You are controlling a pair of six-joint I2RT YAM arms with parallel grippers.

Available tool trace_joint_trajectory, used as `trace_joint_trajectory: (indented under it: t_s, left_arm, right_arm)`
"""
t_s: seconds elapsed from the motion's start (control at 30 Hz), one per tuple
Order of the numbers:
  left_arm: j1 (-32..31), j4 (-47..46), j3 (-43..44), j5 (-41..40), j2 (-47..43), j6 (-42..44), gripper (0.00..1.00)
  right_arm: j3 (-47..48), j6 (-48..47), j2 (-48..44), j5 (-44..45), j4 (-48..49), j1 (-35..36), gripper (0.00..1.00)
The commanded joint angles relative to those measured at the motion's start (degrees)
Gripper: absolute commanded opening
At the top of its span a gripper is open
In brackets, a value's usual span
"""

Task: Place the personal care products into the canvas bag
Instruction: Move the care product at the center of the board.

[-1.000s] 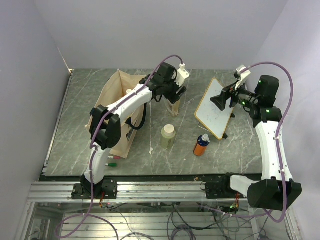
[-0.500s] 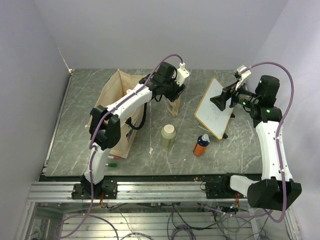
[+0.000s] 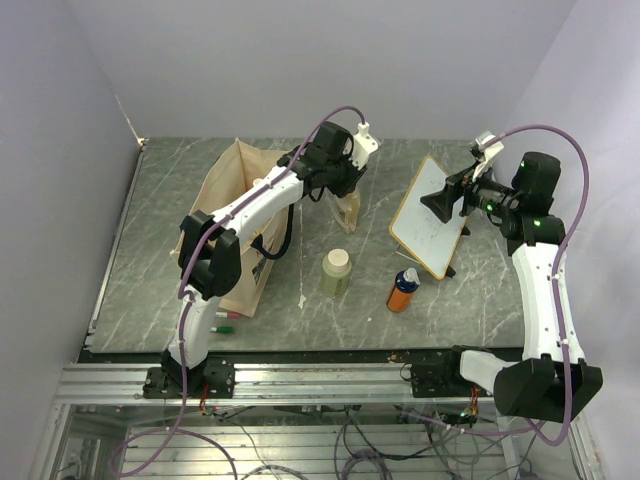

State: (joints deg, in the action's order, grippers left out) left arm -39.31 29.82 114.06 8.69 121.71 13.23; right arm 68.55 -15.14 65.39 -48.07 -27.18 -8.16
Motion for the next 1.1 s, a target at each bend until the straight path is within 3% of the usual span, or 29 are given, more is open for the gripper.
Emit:
trace_joint_trajectory:
  t_s: [0.0,0.1,0.23,0.67,0.9,1.07]
  left_arm:
    - [-0.2,0.5,1.5,-0.2,-1.3,1.3,0.3]
    - [-0.2,0.4,0.7,1.1,-2.0,1.3,0.16]
    - [-0.5,0.2,-0.5,1.3,-3.3,0.1,0.07]
    - [-2.5,4.9,-1.4,-4.7,-8.3,-7.1,0.07]
    - [-5.2,7.8,-1.0,-13.7,-9.3,-10.4,0.07]
    - [-5.7,8.7,-2.6,-15.0,-9.6,-13.6,0.07]
  right_arm:
    - [-0.7,0.4,-1.2,-0.9,1.4,-0.8,0.84]
    - [-0.8,0.1,-1.3,-0.7,1.3,-1.0,0.84]
    - [-0.5,0.0,-1.3,-0.8,1.0,-1.1,0.85]
    - [-0.5,-0.6,-0.3,-1.3,1.1,-1.1,0.85]
    - [-0.5,-0.7,0.2,-1.6,1.0,-1.1,0.85]
    - [-0.5,-0.7,0.2,-1.6,1.0,-1.1,0.86]
